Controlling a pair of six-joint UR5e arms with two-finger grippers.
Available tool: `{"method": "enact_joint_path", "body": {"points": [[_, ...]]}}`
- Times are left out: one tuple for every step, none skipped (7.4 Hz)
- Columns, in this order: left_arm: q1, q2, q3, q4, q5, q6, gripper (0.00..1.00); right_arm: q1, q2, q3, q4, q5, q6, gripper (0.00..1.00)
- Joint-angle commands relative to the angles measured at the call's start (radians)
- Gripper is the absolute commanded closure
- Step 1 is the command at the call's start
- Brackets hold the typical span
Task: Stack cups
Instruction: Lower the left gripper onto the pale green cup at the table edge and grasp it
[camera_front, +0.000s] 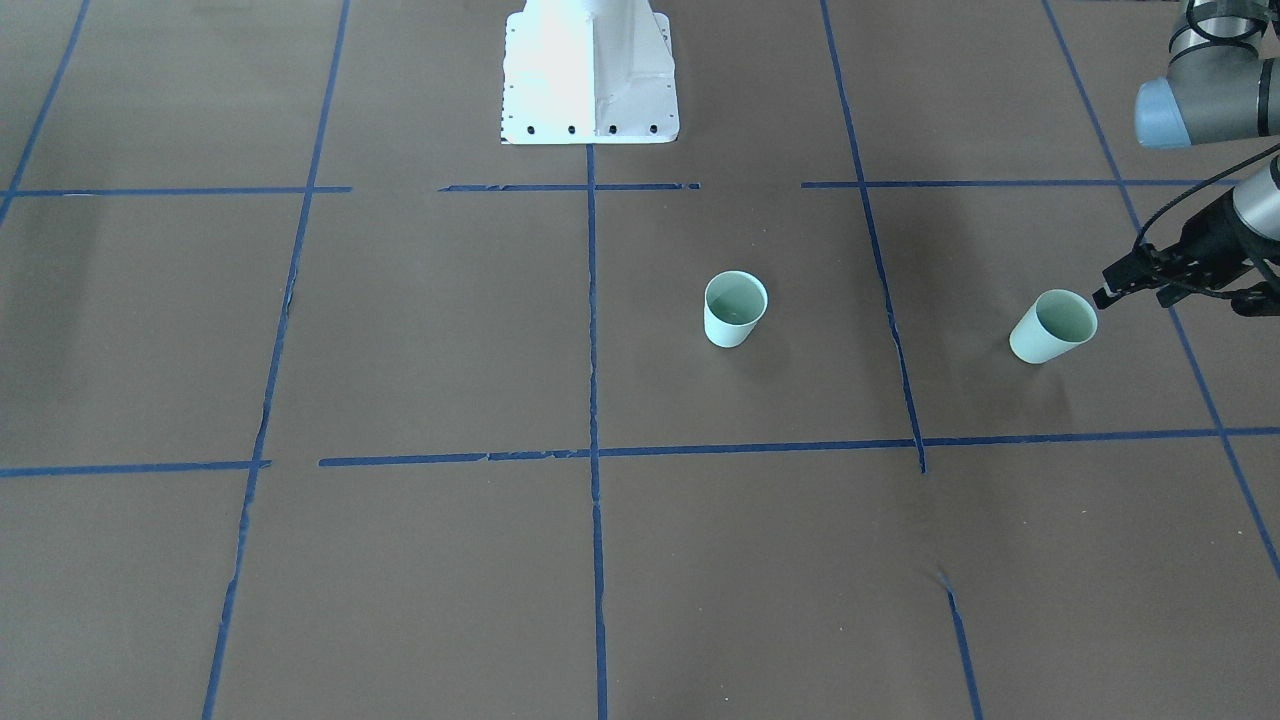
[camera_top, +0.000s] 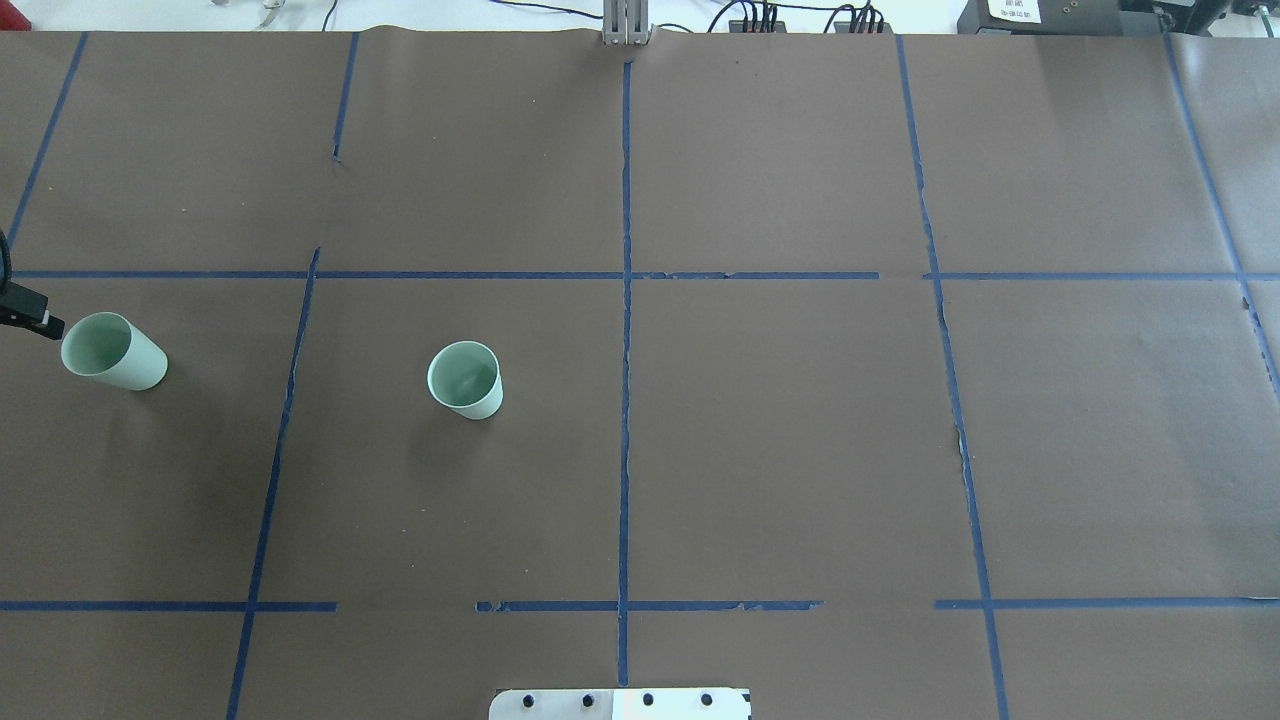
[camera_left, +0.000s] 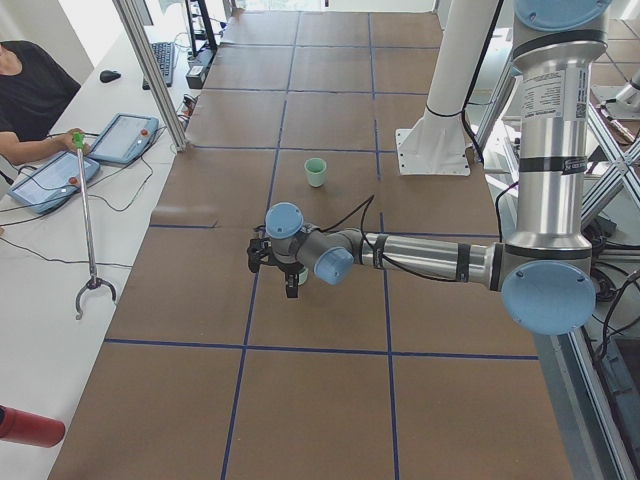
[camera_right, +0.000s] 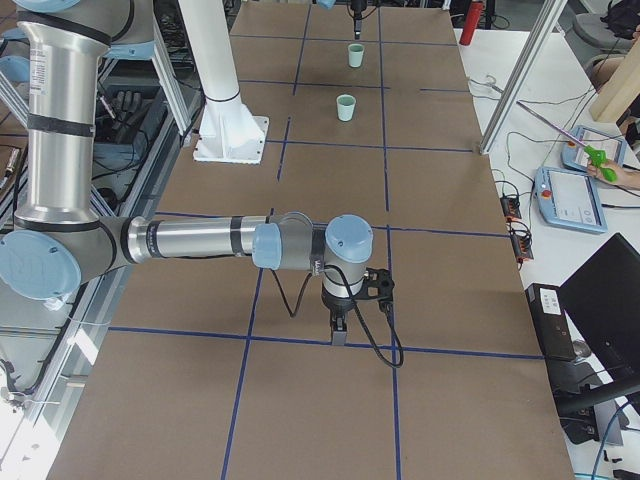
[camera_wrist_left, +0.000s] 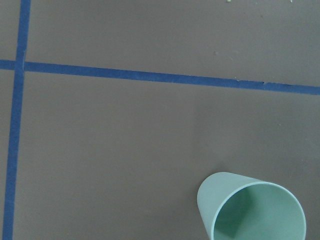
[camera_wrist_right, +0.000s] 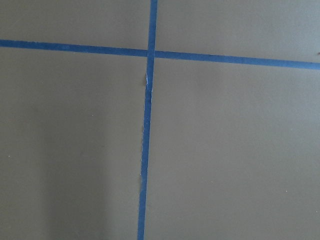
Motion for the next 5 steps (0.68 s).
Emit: {"method": "enact_joint_path", "body": {"points": [[0.034, -0.032, 0.029, -0.004, 0.012, -0.020, 0.00, 0.000, 0.000, 0.001, 0.000, 0.000, 0.000, 0.00], [0.041, -0.032, 0.034, -0.005, 0.032, -0.019, 0.00, 0.000, 0.000, 0.000, 0.000, 0.000, 0.000, 0.00], [0.051, -0.032, 0.037, -0.006, 0.034, -0.019, 0.00, 0.000, 0.000, 0.000, -0.001, 0.000, 0.000, 0.00], [0.063, -0.032, 0.044, -0.007, 0.035, -0.019, 0.00, 0.000, 0.000, 0.000, -0.001, 0.000, 0.000, 0.00], [0.083, -0.032, 0.069, -0.034, 0.035, -0.019, 0.00, 0.000, 0.000, 0.000, -0.001, 0.000, 0.000, 0.00]]}}
